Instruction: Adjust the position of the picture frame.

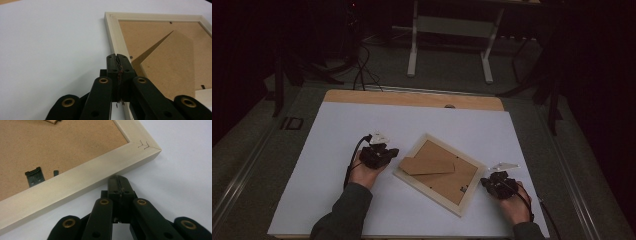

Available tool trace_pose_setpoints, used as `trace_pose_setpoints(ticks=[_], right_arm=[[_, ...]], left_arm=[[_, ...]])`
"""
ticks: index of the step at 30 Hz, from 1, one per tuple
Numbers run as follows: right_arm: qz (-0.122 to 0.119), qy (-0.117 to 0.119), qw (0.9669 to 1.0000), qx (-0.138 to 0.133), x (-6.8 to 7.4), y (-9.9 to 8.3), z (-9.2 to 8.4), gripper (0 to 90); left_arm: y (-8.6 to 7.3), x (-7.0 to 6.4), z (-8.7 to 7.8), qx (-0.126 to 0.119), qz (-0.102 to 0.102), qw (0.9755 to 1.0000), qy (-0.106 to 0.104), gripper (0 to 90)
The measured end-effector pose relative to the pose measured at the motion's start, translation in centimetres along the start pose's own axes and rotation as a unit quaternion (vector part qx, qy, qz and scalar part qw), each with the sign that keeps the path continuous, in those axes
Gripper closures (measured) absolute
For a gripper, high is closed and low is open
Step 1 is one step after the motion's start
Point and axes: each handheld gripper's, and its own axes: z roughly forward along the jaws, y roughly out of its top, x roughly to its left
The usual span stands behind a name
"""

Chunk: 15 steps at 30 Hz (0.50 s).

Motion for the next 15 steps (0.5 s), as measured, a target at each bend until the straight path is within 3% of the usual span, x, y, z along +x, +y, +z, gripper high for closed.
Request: trace_pose_setpoints(ticks=[7,15], right_arm=[[0.006,0.008,1.0000,0.001,-0.2,0.2,0.1,89.7],[0.002,0.011,0.9999,0.004,0.1,0.9,0.6,89.7]], left_arm=[[-0.9,0.8,0.9,0.017,-0.010,0.9997,-0.011,90.0],[-1.9,0.9,2.1,0.044,-0.005,0.9989,-0.014,90.0]])
